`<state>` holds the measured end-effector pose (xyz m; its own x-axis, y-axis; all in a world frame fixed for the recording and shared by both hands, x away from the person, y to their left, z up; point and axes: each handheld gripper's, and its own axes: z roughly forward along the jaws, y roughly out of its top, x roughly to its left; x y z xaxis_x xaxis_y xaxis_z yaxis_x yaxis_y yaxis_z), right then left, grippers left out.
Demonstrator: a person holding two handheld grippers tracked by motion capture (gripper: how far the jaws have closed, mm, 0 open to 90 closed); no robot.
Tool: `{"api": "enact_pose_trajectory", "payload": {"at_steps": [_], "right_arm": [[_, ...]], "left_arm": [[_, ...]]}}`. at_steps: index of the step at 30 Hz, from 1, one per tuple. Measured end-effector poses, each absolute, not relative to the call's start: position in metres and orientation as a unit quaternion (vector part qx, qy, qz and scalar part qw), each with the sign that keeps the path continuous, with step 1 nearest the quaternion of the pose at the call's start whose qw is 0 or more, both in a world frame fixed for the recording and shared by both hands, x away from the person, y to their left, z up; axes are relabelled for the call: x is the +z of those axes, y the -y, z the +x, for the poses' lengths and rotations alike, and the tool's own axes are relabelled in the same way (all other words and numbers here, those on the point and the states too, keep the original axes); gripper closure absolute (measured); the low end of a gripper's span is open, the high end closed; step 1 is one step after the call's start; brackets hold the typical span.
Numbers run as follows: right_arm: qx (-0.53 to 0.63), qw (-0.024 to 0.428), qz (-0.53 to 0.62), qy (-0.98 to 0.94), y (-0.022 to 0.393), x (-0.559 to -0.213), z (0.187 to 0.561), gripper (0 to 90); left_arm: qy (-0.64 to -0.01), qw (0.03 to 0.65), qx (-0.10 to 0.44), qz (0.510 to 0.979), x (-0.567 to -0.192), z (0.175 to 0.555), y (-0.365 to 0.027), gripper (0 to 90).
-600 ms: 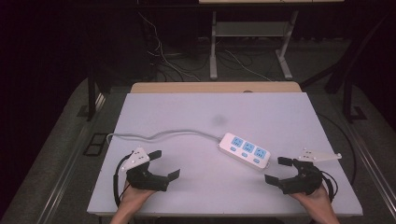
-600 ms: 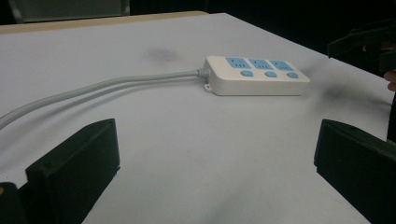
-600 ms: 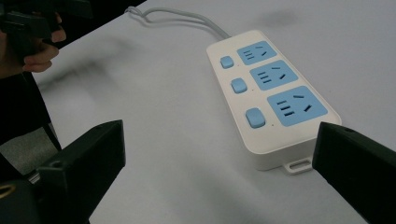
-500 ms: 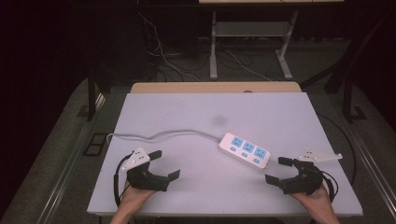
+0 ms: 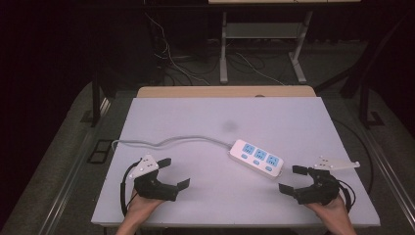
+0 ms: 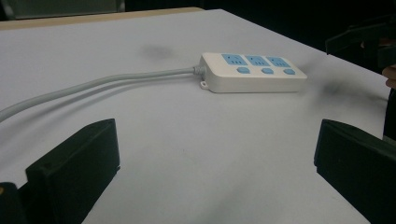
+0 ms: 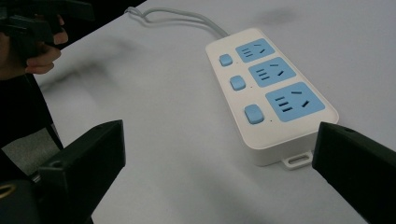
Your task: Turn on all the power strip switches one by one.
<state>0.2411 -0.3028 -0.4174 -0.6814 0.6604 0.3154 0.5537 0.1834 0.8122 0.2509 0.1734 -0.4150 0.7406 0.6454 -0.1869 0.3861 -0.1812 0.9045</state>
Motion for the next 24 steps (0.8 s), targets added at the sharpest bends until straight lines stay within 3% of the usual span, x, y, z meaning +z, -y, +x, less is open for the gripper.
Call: {"api": "enact_pose_trajectory", "payload": {"at_steps": [24], "right_arm": [[0.472,0.051,0.400,-0.784,0.306,-0.407,0.243,2.5]], "left_arm": [[-0.335,0.536,0.115,0.766,-0.418,0.251,-0.171,0.0]]}}
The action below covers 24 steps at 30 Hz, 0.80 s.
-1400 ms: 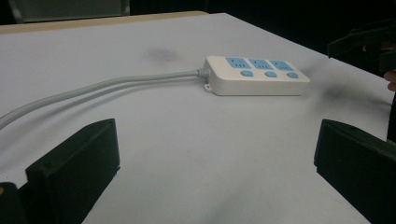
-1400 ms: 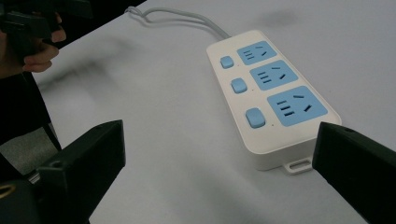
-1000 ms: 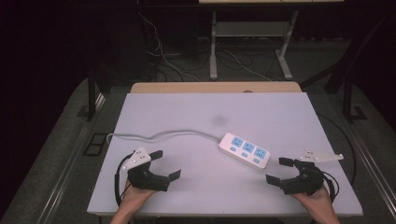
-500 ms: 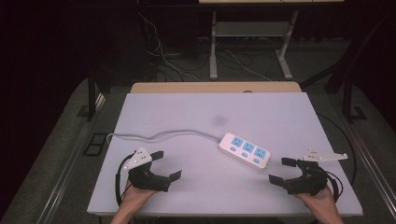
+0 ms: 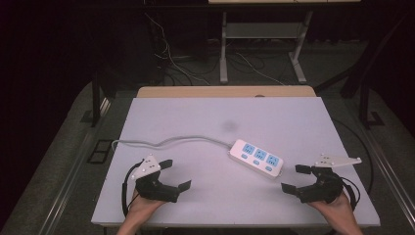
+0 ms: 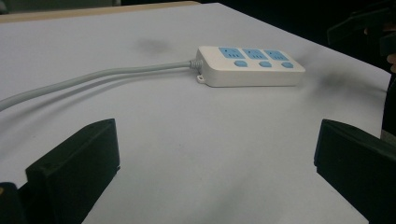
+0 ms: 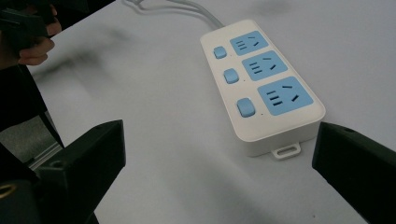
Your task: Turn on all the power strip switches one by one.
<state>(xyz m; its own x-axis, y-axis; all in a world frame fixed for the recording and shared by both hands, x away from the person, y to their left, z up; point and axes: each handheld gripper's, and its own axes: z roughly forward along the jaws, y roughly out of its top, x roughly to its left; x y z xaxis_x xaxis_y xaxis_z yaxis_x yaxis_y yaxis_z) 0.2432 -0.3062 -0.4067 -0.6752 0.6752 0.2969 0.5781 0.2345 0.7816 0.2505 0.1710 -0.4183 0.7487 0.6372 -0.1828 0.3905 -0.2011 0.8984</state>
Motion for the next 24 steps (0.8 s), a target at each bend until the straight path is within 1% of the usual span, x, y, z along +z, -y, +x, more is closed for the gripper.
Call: {"api": "enact_pose_trajectory", "payload": {"at_steps": [10,24], "right_arm": [[0.459,0.042,0.391,-0.797,0.304,-0.402,0.251,2.5],[0.431,0.034,0.372,-0.821,0.296,-0.384,0.270,2.5]], "left_arm": [[-0.333,0.536,0.112,0.767,-0.419,0.250,-0.170,0.0],[-0.334,0.535,0.111,0.768,-0.419,0.250,-0.170,0.0]]}}
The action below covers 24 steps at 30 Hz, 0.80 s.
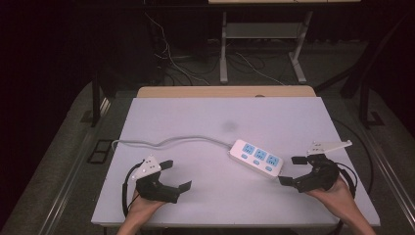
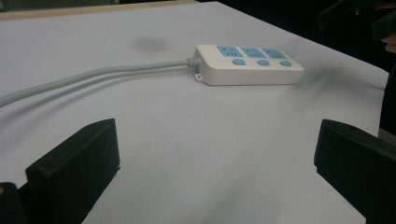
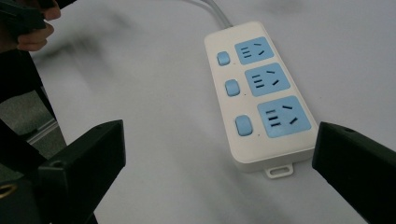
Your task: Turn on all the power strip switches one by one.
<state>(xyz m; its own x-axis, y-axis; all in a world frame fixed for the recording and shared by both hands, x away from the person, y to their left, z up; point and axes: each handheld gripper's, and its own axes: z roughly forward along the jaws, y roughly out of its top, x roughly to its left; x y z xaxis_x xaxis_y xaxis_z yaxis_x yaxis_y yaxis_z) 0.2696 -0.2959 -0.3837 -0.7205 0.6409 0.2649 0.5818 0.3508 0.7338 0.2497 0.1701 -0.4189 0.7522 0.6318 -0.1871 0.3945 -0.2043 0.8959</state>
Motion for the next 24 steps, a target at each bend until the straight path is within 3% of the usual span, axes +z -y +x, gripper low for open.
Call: {"api": "enact_pose_trajectory", "payload": {"at_steps": [24], "right_arm": [[0.382,0.016,0.361,-0.851,0.285,-0.385,0.308,2.5]], "left_arm": [[-0.333,0.533,0.112,0.770,-0.420,0.250,-0.170,0.0]]}}
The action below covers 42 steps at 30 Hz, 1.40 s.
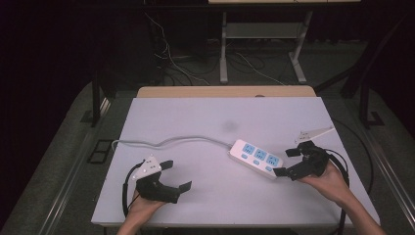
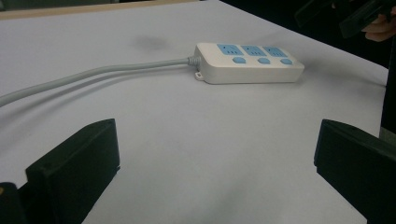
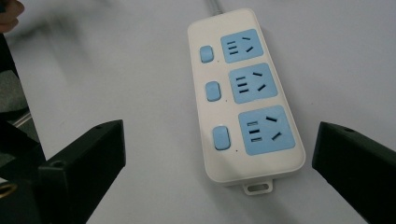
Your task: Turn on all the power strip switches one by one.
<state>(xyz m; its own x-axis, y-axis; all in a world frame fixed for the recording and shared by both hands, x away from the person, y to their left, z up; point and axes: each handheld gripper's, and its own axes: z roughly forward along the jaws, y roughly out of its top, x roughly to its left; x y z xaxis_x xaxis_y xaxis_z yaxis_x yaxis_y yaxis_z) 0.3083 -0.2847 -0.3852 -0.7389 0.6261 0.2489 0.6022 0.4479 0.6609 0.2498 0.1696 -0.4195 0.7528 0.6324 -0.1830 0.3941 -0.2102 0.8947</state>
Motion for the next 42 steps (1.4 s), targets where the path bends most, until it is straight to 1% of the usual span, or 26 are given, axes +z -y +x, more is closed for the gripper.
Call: {"api": "enact_pose_trajectory", "payload": {"at_steps": [7,8,10,12,13,18,25,28,30,42], "right_arm": [[0.353,0.014,0.349,-0.868,0.274,-0.382,0.317,2.5],[0.348,0.013,0.348,-0.870,0.272,-0.381,0.318,4.8],[0.346,0.005,0.340,-0.874,0.271,-0.380,0.320,14.2],[0.340,0.003,0.339,-0.877,0.269,-0.380,0.322,14.9],[0.337,0.002,0.338,-0.879,0.268,-0.380,0.323,17.3],[0.331,-0.009,0.335,-0.882,0.266,-0.381,0.328,37.5],[0.322,-0.023,0.325,-0.889,0.263,-0.384,0.331,72.1],[0.320,-0.027,0.316,-0.893,0.262,-0.386,0.333,84.0],[0.318,-0.028,0.312,-0.895,0.262,-0.387,0.334,89.6],[0.304,-0.031,0.310,-0.900,0.254,-0.399,0.341,89.7]], "left_arm": [[-0.334,0.533,0.113,0.769,-0.419,0.250,-0.170,0.0],[-0.334,0.532,0.114,0.770,-0.419,0.250,-0.170,0.0],[-0.334,0.532,0.114,0.770,-0.419,0.250,-0.170,0.0],[-0.334,0.532,0.114,0.770,-0.419,0.250,-0.170,0.0],[-0.334,0.532,0.114,0.770,-0.420,0.250,-0.170,0.0],[-0.335,0.533,0.114,0.769,-0.420,0.250,-0.171,0.0],[-0.335,0.533,0.114,0.769,-0.420,0.250,-0.171,0.0],[-0.335,0.532,0.114,0.769,-0.420,0.250,-0.171,0.0],[-0.334,0.533,0.114,0.769,-0.420,0.250,-0.171,0.0],[-0.335,0.530,0.115,0.770,-0.420,0.251,-0.171,0.0]]}}
